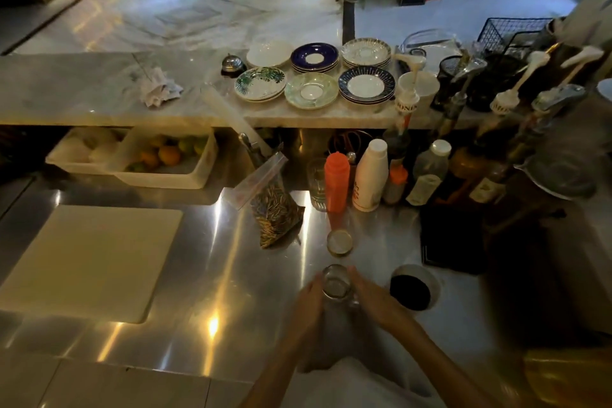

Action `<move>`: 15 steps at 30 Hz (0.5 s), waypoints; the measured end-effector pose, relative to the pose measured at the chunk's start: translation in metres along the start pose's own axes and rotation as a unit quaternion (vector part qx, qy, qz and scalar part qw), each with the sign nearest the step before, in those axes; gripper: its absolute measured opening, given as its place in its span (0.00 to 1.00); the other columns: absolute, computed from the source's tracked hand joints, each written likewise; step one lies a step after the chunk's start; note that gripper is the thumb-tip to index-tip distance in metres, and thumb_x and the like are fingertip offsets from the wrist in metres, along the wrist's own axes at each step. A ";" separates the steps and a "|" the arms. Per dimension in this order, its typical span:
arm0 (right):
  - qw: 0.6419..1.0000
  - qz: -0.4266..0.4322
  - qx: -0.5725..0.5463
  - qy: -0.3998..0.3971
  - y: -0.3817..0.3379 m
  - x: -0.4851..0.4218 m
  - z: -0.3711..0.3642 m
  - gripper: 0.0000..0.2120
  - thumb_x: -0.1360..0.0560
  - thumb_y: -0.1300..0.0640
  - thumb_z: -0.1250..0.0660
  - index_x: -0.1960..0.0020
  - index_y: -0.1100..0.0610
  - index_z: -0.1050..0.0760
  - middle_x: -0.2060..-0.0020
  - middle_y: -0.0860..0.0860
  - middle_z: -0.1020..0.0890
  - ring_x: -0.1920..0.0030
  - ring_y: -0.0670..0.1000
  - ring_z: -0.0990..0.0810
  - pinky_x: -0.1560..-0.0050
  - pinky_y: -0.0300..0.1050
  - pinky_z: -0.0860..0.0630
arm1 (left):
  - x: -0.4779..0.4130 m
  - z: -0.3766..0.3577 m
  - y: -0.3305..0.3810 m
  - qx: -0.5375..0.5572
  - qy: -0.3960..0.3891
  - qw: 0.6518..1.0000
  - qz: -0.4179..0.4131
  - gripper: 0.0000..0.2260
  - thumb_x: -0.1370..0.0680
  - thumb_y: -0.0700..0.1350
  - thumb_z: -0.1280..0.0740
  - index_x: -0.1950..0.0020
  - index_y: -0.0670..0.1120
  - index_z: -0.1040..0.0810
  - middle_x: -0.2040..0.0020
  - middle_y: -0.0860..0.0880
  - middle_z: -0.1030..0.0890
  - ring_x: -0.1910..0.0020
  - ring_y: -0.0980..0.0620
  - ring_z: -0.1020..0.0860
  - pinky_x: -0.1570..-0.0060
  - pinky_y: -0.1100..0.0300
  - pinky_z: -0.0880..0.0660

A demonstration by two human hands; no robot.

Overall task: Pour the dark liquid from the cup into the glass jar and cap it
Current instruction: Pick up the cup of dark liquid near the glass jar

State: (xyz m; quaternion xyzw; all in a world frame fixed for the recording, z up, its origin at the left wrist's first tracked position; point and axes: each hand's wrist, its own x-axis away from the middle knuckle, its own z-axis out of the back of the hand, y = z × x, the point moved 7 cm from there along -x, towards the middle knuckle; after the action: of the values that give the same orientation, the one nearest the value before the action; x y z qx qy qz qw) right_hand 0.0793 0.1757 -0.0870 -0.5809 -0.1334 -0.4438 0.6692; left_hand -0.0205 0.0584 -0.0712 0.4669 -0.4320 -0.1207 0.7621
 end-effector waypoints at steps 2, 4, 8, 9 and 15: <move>0.999 -0.028 0.037 0.002 0.014 0.005 0.004 0.37 0.26 0.30 0.52 0.29 0.54 0.33 0.35 0.55 0.24 0.34 0.57 0.27 0.32 0.52 0.33 | -0.016 0.008 0.011 0.051 0.024 0.998 0.004 0.14 0.17 0.52 0.42 0.54 0.50 0.21 0.54 0.50 0.17 0.50 0.49 0.21 0.46 0.50 0.26; 0.999 -0.024 -0.036 0.002 0.016 0.012 0.005 0.38 0.25 0.30 0.51 0.27 0.55 0.34 0.30 0.56 0.28 0.30 0.56 0.30 0.27 0.54 0.38 | -0.027 0.010 0.020 0.057 0.024 0.998 0.009 0.13 0.16 0.49 0.44 0.56 0.50 0.24 0.58 0.48 0.21 0.53 0.48 0.25 0.48 0.48 0.27; 0.981 0.045 -0.185 0.017 -0.016 0.016 0.011 0.33 0.22 0.35 0.50 0.23 0.52 0.44 0.27 0.47 0.36 0.30 0.43 0.37 0.30 0.39 0.43 | -0.023 0.011 0.025 -0.022 0.047 0.998 -0.040 0.16 0.18 0.51 0.44 0.61 0.48 0.26 0.64 0.50 0.23 0.59 0.44 0.26 0.56 0.53 0.28; 0.978 0.040 -0.204 0.023 -0.021 0.015 0.010 0.32 0.22 0.36 0.49 0.24 0.52 0.43 0.28 0.47 0.35 0.31 0.43 0.37 0.30 0.39 0.42 | -0.020 0.005 0.019 -0.033 0.034 0.998 -0.051 0.17 0.19 0.54 0.44 0.55 0.44 0.24 0.58 0.46 0.20 0.55 0.42 0.24 0.52 0.51 0.26; 0.966 0.028 -0.256 0.040 -0.012 0.009 -0.007 0.14 0.21 0.39 0.46 0.49 0.44 0.25 0.51 0.36 0.21 0.54 0.31 0.23 0.46 0.29 0.32 | -0.012 -0.015 0.003 -0.060 -0.025 0.995 -0.081 0.11 0.18 0.54 0.42 0.40 0.70 0.30 0.44 0.71 0.23 0.41 0.70 0.27 0.49 0.80 0.33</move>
State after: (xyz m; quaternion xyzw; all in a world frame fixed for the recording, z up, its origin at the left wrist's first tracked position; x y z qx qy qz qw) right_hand 0.0729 0.1660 -0.0744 -0.7178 0.0282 -0.4670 0.5156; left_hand -0.0170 0.0760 -0.0784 0.4502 -0.4040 -0.2198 0.7654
